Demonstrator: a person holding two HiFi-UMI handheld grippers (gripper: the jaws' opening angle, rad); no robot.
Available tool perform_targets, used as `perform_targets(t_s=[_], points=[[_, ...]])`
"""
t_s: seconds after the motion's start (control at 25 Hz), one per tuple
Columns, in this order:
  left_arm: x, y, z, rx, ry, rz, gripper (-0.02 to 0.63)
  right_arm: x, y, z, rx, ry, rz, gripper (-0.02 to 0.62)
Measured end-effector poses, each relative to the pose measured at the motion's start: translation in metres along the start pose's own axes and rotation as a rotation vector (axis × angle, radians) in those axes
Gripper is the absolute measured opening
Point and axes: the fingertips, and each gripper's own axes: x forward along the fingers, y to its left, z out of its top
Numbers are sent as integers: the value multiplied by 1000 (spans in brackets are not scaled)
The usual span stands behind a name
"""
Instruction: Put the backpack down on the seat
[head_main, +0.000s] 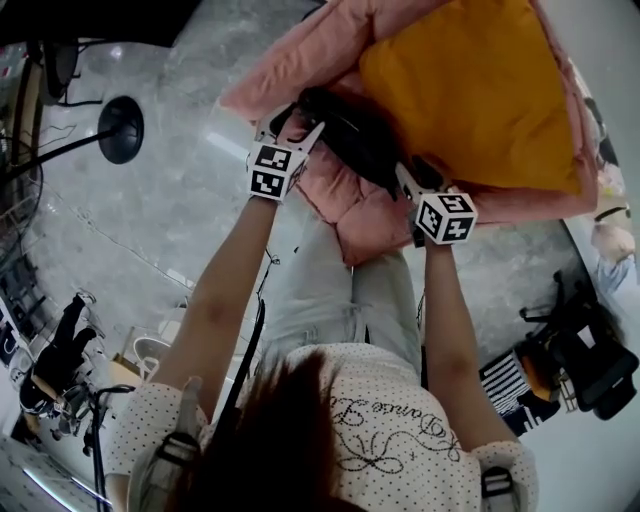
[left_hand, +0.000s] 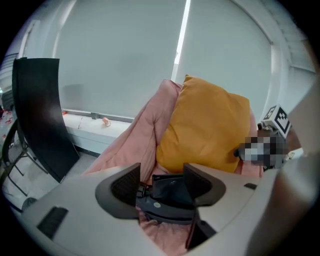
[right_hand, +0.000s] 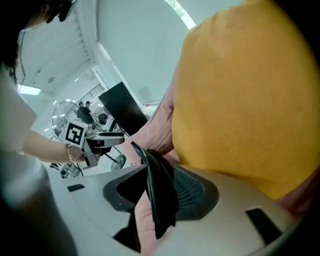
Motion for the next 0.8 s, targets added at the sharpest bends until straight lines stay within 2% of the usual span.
perform_targets(t_s=[0.16, 0.28, 0.36, 0.44, 0.8], points=[[-19, 1, 21, -39, -58, 26, 226, -20, 2, 32, -70, -71, -57, 109], [-36, 0, 39, -45, -100, 33, 122, -37, 5, 59, -110, -137, -122, 33], [-45, -2, 51, -30, -125, 36, 56, -48, 8, 76, -132, -177, -152, 12], [-52, -6, 62, -16, -148, 30, 21, -57, 13, 91, -144, -214, -158, 12], [-87, -27, 109, 10, -247, 23, 5, -99, 48, 145, -264, -334, -164, 12]])
